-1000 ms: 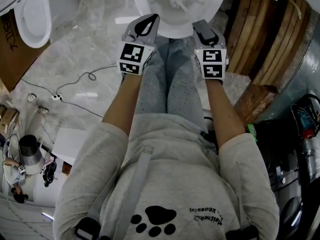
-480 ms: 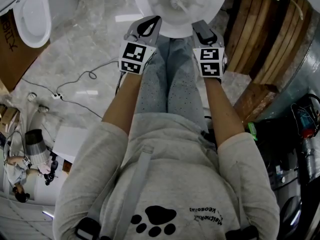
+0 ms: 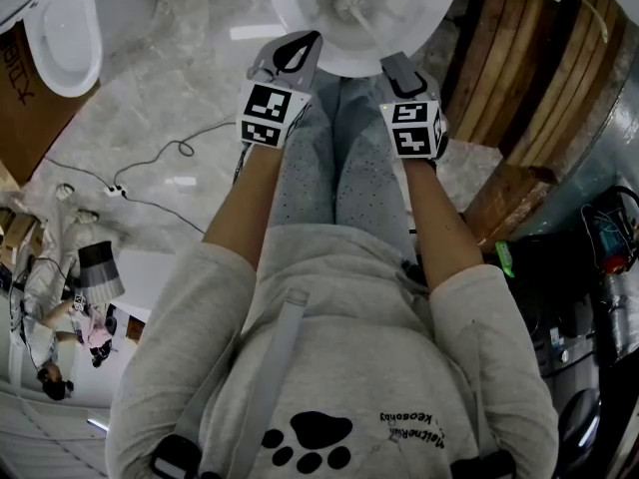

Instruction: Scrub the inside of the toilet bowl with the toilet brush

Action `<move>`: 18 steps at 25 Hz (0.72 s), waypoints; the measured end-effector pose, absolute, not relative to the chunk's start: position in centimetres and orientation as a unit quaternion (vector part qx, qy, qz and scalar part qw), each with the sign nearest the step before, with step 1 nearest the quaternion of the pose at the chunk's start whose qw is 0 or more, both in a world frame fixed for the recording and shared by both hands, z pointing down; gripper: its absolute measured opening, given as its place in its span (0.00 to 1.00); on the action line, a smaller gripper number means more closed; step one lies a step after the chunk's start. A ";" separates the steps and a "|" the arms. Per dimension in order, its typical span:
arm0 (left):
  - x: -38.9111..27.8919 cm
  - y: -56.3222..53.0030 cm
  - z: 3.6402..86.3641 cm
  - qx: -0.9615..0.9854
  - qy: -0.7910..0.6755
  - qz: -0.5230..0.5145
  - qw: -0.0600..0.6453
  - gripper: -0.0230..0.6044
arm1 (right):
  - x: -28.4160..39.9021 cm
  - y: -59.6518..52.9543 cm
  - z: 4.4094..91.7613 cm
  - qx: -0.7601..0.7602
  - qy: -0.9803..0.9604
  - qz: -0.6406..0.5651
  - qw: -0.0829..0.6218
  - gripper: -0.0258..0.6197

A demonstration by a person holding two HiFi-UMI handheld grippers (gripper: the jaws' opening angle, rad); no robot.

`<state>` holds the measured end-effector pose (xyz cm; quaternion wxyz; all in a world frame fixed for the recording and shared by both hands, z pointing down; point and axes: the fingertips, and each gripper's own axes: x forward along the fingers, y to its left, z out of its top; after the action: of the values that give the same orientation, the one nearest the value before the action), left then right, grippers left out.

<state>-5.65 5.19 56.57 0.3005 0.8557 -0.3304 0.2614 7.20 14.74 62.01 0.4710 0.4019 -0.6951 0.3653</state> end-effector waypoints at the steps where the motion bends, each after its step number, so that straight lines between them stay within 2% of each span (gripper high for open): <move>1: -5.7 5.1 56.6 0.855 -0.330 0.260 0.302 0.03 | 7.1 14.9 62.0 0.403 -0.694 0.368 0.470 0.27; 18: -6.6 4.2 57.9 0.852 -0.331 0.263 0.310 0.03 | 3.4 13.1 62.1 0.385 -0.701 0.394 0.454 0.27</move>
<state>-6.65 4.18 57.89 0.3097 0.8518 -0.3308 0.2628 3.37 13.15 62.07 0.4540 0.3848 -0.7006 0.3937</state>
